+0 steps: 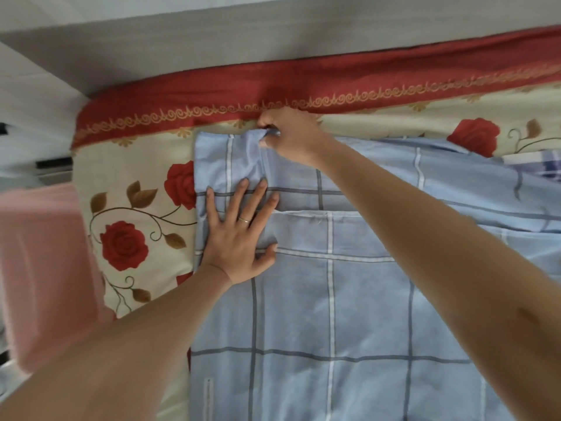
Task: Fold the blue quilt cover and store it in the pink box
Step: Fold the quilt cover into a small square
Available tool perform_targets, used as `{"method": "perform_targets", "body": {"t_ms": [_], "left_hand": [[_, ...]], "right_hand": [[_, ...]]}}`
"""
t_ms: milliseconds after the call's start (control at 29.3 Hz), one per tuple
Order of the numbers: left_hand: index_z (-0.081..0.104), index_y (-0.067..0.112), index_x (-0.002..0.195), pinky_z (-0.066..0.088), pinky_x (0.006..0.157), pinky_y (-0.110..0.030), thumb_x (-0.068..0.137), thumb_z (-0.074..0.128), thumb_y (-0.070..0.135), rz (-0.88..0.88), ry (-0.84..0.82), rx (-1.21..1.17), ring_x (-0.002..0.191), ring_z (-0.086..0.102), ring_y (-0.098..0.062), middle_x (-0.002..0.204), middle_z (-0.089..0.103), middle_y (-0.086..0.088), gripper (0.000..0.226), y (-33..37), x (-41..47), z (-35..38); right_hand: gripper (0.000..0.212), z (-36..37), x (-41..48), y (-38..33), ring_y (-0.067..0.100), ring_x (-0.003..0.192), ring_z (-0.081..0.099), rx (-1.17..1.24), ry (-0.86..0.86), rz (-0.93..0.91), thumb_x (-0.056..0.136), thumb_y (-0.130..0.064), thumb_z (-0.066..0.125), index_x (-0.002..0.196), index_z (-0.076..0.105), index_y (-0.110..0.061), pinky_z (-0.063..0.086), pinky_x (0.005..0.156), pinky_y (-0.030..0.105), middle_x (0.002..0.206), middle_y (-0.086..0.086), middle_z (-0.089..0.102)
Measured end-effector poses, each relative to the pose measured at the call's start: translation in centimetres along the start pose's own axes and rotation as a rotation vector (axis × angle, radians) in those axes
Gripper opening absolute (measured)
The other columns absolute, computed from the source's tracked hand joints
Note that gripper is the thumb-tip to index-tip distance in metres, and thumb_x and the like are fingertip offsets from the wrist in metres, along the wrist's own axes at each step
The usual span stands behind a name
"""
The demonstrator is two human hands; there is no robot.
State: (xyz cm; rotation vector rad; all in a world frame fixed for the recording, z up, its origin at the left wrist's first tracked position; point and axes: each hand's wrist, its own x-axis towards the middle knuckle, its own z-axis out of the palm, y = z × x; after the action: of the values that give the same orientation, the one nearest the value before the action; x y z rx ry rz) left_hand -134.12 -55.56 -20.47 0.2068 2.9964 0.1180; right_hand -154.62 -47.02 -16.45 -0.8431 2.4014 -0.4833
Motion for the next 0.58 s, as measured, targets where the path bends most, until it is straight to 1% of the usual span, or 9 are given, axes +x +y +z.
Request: {"method": "perform_targets", "body": {"t_ms": [137,171,273,308,342,410,478,513,581], "left_hand": [[0.029,0.018,0.148,0.007,0.105,-0.073,0.078,0.043,0.055,0.012,0.017,0.001,0.144,0.015,-0.034,0.157,0.02,-0.008,0.08,-0.4,0.0,0.2],[0.029,0.019,0.148,0.008,0.105,-0.073,0.078,0.044,0.055,0.012,0.024,-0.001,0.144,0.015,-0.034,0.157,0.02,-0.008,0.08,-0.4,0.1,0.3],[0.027,0.021,0.149,0.006,0.106,-0.072,0.078,0.043,0.056,0.017,0.029,-0.001,0.145,0.013,-0.034,0.158,0.017,-0.008,0.081,-0.5,0.2,0.3],[0.026,0.022,0.15,0.004,0.107,-0.072,0.079,0.043,0.056,0.018,0.027,-0.005,0.145,0.012,-0.034,0.158,0.016,-0.008,0.081,-0.6,0.1,0.4],[0.026,0.023,0.15,0.004,0.107,-0.072,0.079,0.042,0.057,0.019,0.028,-0.002,0.145,0.012,-0.034,0.158,0.015,-0.009,0.08,-0.8,0.1,0.4],[0.024,0.024,0.15,0.003,0.107,-0.072,0.08,0.04,0.057,0.021,0.026,-0.015,0.145,0.011,-0.034,0.159,0.014,-0.009,0.08,-0.7,-0.1,0.3],[0.023,0.024,0.151,0.002,0.107,-0.072,0.081,0.039,0.058,0.008,0.024,-0.008,0.146,0.01,-0.034,0.159,0.012,-0.008,0.08,-0.9,-0.4,0.5],[0.022,0.025,0.151,0.002,0.107,-0.072,0.08,0.038,0.059,0.014,0.038,-0.007,0.146,0.009,-0.034,0.159,0.011,-0.008,0.08,-0.7,-0.5,0.5],[0.021,0.025,0.151,0.002,0.106,-0.072,0.08,0.037,0.06,0.005,0.013,-0.022,0.146,0.007,-0.033,0.16,0.01,-0.007,0.081,-0.4,-0.2,0.6]], "right_hand": [[0.046,1.7,-4.4,-0.5,0.027,0.127,0.044,-0.198,0.399,-0.074,0.084,-0.029,0.058,0.128,0.052,-0.017,0.026,0.108,0.043,0.131,0.004,0.051],[0.051,2.3,-6.2,-0.4,0.03,0.132,0.041,-0.221,0.446,-0.139,0.086,-0.033,0.054,0.134,0.05,-0.015,0.024,0.111,0.047,0.137,0.008,0.049],[0.059,4.8,-12.7,4.5,0.033,0.143,0.024,-0.526,0.261,-0.321,0.096,-0.052,0.036,0.149,0.027,-0.028,0.013,0.112,0.064,0.154,0.004,0.03],[0.062,4.8,-14.9,7.4,0.035,0.144,0.02,-0.586,0.186,-0.266,0.095,-0.059,0.032,0.151,0.017,-0.034,0.01,0.11,0.067,0.157,0.001,0.023],[0.066,4.3,-16.4,10.3,0.036,0.145,0.015,-0.597,0.142,-0.118,0.094,-0.064,0.025,0.151,0.007,-0.038,0.007,0.109,0.07,0.159,0.0,0.015],[0.071,2.3,-19.0,14.6,0.036,0.146,0.005,-0.559,0.14,0.326,0.089,-0.07,0.012,0.151,-0.004,-0.039,-0.003,0.107,0.07,0.16,-0.004,0.002],[0.076,0.6,-19.2,15.9,0.033,0.147,-0.001,-0.45,0.16,0.706,0.084,-0.072,0.004,0.151,-0.004,-0.037,-0.008,0.106,0.07,0.161,-0.005,-0.004],[0.078,-0.2,-19.4,15.2,0.034,0.147,-0.001,-0.447,0.197,0.799,0.083,-0.071,-0.001,0.152,-0.003,-0.034,-0.007,0.107,0.071,0.161,-0.003,-0.003],[0.075,0.0,-18.2,12.4,0.035,0.146,-0.001,-0.491,0.243,0.774,0.087,-0.06,-0.003,0.153,-0.001,-0.025,-0.004,0.109,0.07,0.161,0.003,0.001]]}}
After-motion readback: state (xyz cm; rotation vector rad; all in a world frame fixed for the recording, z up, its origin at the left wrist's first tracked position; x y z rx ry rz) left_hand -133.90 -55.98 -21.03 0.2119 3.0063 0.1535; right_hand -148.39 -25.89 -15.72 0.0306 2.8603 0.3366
